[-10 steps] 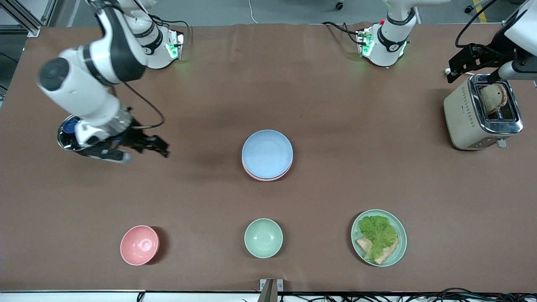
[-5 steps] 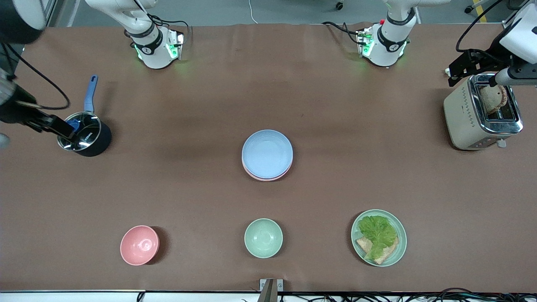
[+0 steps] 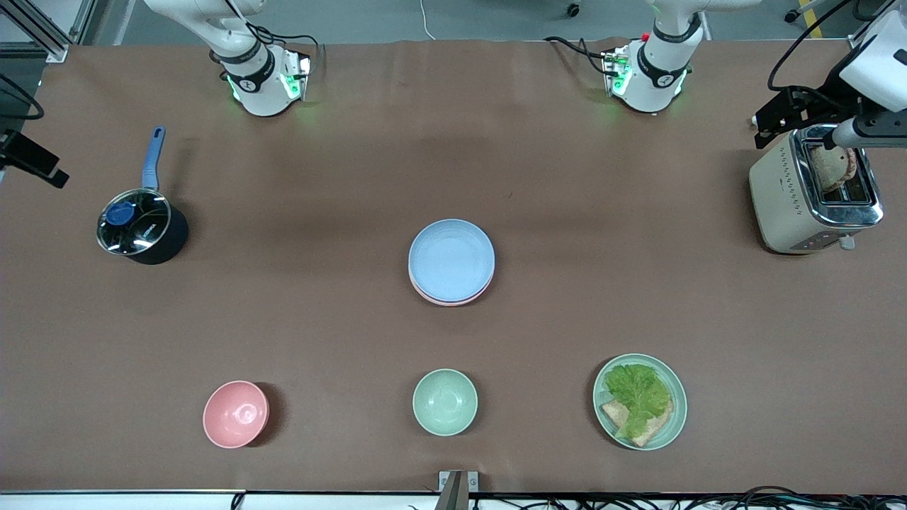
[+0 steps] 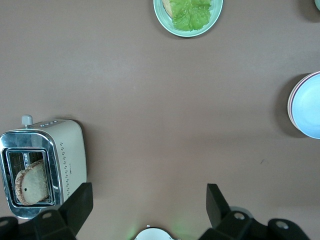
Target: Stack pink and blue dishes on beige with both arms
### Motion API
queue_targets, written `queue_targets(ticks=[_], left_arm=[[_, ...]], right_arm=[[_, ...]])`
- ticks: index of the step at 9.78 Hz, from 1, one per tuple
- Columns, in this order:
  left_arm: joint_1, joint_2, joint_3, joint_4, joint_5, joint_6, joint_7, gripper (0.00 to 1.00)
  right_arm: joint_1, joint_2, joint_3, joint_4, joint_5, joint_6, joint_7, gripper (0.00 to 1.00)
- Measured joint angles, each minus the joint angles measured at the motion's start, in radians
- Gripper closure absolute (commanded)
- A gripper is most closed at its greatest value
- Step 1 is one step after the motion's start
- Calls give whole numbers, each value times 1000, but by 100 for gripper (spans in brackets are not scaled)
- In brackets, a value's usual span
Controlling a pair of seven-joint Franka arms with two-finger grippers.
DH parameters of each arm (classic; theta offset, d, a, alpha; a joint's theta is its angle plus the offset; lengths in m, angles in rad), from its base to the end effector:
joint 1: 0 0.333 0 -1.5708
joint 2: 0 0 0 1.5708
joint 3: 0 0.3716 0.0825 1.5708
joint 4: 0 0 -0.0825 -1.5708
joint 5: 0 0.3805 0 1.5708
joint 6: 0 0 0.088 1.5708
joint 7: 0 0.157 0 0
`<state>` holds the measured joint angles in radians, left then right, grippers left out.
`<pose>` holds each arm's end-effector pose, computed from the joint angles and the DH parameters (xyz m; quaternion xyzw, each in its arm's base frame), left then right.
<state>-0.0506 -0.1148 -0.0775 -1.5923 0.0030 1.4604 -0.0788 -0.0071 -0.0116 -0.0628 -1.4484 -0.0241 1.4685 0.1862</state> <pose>0.4916 -0.0656 0.6705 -0.9997 0.0242 0.0081 0.0068 0.5356 -0.0417 0.6840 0.9914 -0.1291 0.0165 0.0107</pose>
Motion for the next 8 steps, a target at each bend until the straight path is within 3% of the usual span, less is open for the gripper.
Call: queue_targets(ticks=[8], left_arm=[[-1,23,0,50,0,0,3,0]], right_arm=[[2,0,1,-3,0,-5,-45,0]])
